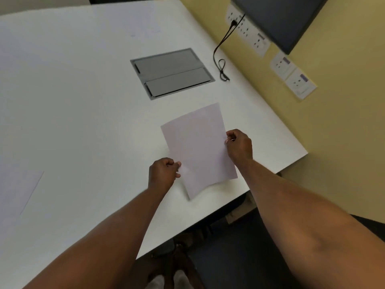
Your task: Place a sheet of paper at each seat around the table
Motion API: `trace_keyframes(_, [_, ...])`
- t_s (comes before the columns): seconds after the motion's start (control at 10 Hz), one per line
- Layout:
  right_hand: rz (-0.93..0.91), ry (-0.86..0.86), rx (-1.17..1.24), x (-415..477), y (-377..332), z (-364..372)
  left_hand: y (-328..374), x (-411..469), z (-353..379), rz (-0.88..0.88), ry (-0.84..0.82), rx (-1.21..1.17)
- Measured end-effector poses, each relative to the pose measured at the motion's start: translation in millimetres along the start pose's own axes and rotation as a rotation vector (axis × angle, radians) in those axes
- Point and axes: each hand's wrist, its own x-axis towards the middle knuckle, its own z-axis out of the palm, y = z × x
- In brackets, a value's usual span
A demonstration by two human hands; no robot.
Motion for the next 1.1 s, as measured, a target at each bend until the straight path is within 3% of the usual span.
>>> trace_keyframes(0.4, [0.074, -0.168, -0.009, 51, 78, 83, -53, 57, 34, -0.126, 0.075, 0.243])
trace_keyframes(0.6, [0.11, -0.149, -0.001, 52, 88, 106, -62, 68, 40, -0.134, 0.111, 0.36])
trace_keyframes(0.8, [0.153, -0.123, 0.049, 50, 86, 106, -64, 68, 39, -0.145, 0.124, 0.311])
trace_keyframes(1.1, [0.045, -0.094, -0.064, 36, 88, 102, -56, 59, 30, -0.066, 0.13, 0.416])
